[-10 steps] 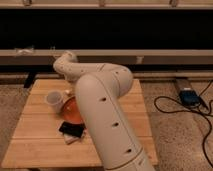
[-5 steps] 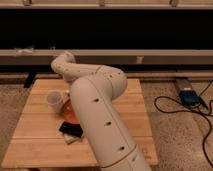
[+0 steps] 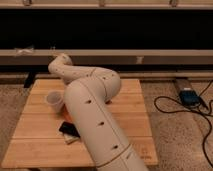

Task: Stand the bottle upright

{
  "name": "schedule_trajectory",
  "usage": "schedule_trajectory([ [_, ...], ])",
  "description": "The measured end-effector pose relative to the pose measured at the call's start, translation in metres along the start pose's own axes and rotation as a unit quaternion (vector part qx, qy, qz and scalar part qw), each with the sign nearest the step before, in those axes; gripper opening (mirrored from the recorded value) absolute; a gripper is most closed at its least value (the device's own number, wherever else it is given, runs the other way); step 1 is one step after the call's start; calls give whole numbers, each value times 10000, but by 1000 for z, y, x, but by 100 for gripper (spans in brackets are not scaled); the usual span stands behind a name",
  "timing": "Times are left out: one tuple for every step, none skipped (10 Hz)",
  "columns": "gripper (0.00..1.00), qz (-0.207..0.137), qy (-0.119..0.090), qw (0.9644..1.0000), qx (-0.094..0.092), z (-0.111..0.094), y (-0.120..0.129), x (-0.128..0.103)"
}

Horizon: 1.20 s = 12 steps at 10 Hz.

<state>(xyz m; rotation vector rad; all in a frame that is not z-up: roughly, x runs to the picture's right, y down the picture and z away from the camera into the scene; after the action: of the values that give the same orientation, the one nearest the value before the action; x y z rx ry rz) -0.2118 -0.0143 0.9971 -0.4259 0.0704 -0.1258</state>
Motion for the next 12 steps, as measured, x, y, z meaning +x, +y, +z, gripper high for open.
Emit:
schedule_trajectory([
  [70,-87,63,9999,77,2,0,-2],
  [70,-153,119,9997,133,4,0,-3],
  [70,-199,169,9995,181,5,-2,-2],
  [68,-235,225,9992,225,6,-4,0],
  [63,-262,265,9990,253,7,-5,1],
  [53,-357,355,9983,299,8,-6,4],
  [43,-400,406,9979,323,9,-6,6],
  [33,-372,420,9979,334,9,-6,6],
  [22,-356,428,9978,346,7,-6,6],
  [12,-317,453,9979,349,6,-6,9],
  [4,-245,482,9979,362,2,-6,11],
  [0,-150,491,9980,370,-3,-7,14],
])
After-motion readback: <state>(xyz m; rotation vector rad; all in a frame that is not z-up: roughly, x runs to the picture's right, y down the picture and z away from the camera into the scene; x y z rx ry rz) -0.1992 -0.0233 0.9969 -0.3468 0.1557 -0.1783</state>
